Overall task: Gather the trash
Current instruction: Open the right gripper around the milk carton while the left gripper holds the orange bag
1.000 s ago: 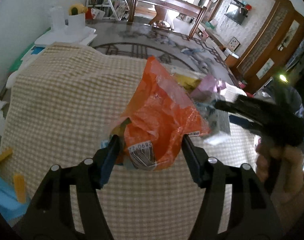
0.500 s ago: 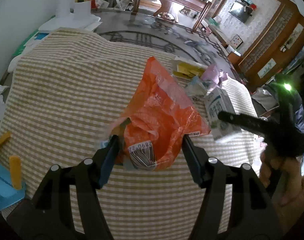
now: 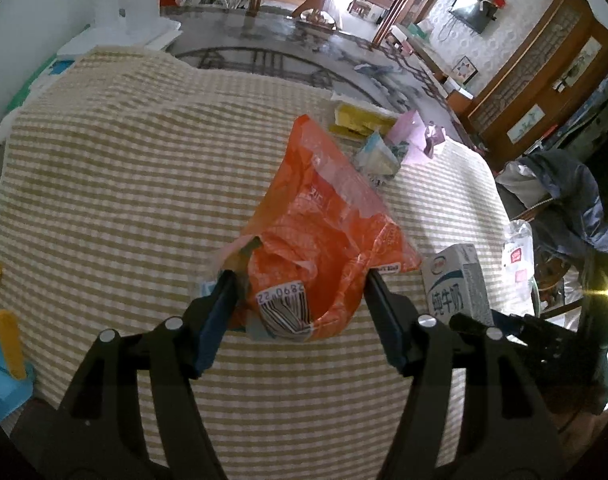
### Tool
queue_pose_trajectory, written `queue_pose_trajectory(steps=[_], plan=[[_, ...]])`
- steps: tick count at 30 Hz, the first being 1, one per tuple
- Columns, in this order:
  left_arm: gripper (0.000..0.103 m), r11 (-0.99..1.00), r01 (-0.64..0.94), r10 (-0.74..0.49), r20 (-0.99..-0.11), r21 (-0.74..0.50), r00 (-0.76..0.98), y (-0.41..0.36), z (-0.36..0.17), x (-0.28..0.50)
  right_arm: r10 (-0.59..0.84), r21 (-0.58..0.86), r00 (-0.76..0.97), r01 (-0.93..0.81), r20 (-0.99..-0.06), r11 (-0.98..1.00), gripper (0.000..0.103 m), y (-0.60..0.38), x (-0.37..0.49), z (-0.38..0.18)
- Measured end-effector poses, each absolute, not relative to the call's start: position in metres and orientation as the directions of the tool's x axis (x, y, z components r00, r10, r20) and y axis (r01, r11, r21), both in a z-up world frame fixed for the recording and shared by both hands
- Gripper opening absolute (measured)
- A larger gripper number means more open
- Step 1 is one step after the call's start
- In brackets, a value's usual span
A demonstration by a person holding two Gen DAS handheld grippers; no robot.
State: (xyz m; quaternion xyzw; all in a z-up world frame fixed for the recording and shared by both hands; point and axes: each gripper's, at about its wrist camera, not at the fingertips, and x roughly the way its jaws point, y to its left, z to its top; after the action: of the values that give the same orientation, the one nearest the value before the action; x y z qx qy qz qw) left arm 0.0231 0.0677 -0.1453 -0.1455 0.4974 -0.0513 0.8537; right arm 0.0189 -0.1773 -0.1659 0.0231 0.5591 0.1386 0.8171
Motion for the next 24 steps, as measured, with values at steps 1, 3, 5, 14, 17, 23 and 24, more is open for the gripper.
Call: queue_pose_trajectory(steps=[1,3,5,14,17,23,24], plan=[[0.063,0.95,-0.058,-0.239,-0.834,-0.307,0.497,0.068,-0.146,0.023,0.254,0.195,0.343,-0.199,-0.904,0.961,0.041,-0.178,0.018,-0.165],[0.063,0.95,-0.058,-0.24,-0.835,-0.307,0.495,0.067,-0.147,0.022,0.251,0.19,0.359,-0.198,-0.899,0.962,0.042,-0.177,0.019,-0.162],[0.063,0.95,-0.057,-0.242,-0.838,-0.307,0.49,0.067,-0.149,0.021,0.248,0.186,0.367,-0.197,-0.897,0.963,0.047,-0.176,0.019,-0.161],[0.064,0.946,-0.052,-0.259,-0.842,-0.32,0.473,0.065,-0.155,0.02,0.242,0.179,0.378,-0.193,-0.894,0.965,0.051,-0.169,0.024,-0.159],[0.064,0.946,-0.053,-0.259,-0.845,-0.32,0.468,0.065,-0.157,0.02,0.24,0.182,0.379,-0.181,-0.894,0.966,0.051,-0.17,0.024,-0.159],[0.064,0.944,-0.05,-0.268,-0.845,-0.327,0.464,0.065,-0.159,0.019,0.236,0.189,0.383,-0.156,-0.893,0.969,0.054,-0.177,0.022,-0.159],[0.064,0.944,-0.046,-0.271,-0.845,-0.327,0.462,0.064,-0.159,0.019,0.235,0.188,0.385,-0.155,-0.893,0.97,0.054,-0.177,0.022,-0.159]])
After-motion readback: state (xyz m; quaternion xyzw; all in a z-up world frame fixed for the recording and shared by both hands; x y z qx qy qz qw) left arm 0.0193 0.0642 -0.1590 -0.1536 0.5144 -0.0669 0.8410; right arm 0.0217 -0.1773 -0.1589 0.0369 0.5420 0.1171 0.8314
